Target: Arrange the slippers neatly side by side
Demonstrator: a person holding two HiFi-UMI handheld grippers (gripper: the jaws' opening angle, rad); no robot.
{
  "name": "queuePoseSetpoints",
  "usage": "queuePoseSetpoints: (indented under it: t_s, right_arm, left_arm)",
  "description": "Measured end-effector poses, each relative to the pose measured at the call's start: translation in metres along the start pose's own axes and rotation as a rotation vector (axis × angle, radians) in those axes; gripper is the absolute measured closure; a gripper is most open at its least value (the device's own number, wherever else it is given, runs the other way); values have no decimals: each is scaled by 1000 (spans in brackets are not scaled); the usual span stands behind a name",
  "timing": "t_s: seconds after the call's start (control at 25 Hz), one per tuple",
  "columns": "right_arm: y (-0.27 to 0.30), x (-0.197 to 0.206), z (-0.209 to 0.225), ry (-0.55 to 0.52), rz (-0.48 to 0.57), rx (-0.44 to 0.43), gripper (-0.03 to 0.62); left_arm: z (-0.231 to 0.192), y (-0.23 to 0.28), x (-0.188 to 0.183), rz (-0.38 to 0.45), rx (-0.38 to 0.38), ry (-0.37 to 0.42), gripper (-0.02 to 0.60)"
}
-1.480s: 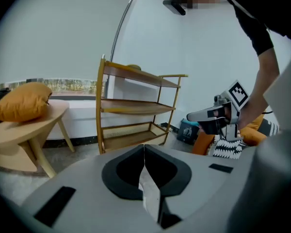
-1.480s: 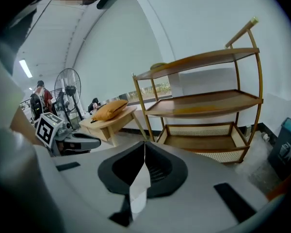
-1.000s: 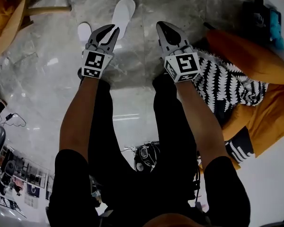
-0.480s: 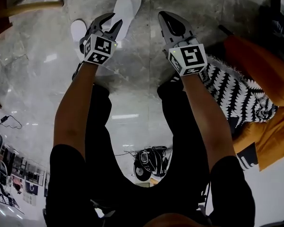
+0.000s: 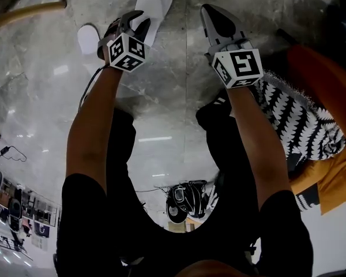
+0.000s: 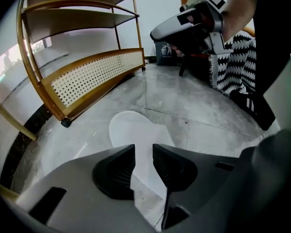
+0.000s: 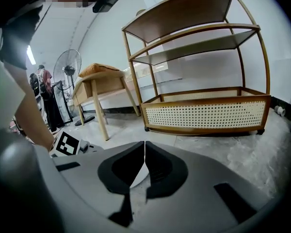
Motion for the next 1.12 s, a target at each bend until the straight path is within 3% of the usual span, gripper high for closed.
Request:
queuePoseSetpoints:
  t_s: [0.12, 0.28, 0.36, 0.44, 0.6, 0.76, 0.96, 1.12]
  right_arm:
    - [2, 4, 2, 1, 3, 1, 562]
    - [7, 5, 1, 5, 9, -6, 562]
    - [8, 4, 1, 10, 13, -7, 562]
    - [8, 4, 2, 18, 17, -3, 563]
    - [9, 5, 4, 14, 19, -4, 562]
    - [10, 4, 6, 6, 19, 4, 562]
    - [13, -2, 0, -4, 13, -9, 562]
    - [14, -7, -6, -11, 17, -19, 562]
  left_arm:
    - [4, 7, 2, -13, 6, 0, 466]
    - [13, 13, -2, -18, 21, 74, 479]
    - [15, 14, -4, -9, 14, 88, 432]
    - [13, 15, -3, -13, -12, 68, 425]
    - [5, 15, -2, -17, -61, 46, 541]
    - [0, 11, -3, -5, -83, -34, 558]
    - [-10, -9, -3, 17, -155, -195, 561]
    - [-11, -19, -3, 24, -197, -258, 561]
Point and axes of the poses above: the fingertips, and each gripper's own axes: y forward along the fingers, z to its right, x out of its underside, the point moved 5 cm from there along -y, backward along the fingers, and after that the axes turned 14 degrees about y, right-handed, at the moved point
